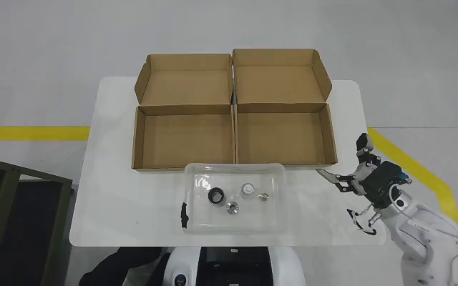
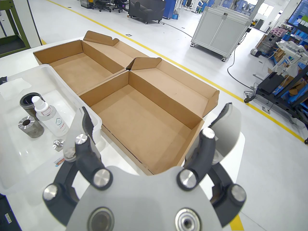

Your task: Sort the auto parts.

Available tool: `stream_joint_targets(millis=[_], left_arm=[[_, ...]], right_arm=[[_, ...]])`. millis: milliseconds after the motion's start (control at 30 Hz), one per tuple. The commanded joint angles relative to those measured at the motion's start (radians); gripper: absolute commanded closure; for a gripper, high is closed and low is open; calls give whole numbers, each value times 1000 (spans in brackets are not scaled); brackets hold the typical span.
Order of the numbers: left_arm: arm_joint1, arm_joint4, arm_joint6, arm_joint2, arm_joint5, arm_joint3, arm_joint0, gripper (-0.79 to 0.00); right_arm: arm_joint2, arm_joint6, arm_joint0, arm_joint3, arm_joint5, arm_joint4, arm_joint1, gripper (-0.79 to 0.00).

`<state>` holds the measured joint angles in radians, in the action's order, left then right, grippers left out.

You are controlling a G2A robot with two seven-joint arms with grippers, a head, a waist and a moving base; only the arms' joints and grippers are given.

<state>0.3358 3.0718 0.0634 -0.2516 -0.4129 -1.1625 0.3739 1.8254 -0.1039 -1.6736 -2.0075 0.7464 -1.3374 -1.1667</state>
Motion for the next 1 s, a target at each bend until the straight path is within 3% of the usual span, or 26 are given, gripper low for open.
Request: stream_joint_targets(millis=[0, 433, 600, 967], left_arm=[[0, 0, 0, 0, 0, 0, 0, -785], [0, 0, 0, 0, 0, 0, 0, -785], [0, 0, 0, 0, 0, 0, 0, -785], [0, 0, 0, 0, 0, 0, 0, -785]], right_arm=[[0, 0, 0, 0, 0, 0, 0, -785], [-4, 7, -1, 0, 2, -7, 0, -785], [-70, 99, 18, -44, 83, -140, 11, -785], [-198, 105, 36, -43, 156, -186, 21, -785]])
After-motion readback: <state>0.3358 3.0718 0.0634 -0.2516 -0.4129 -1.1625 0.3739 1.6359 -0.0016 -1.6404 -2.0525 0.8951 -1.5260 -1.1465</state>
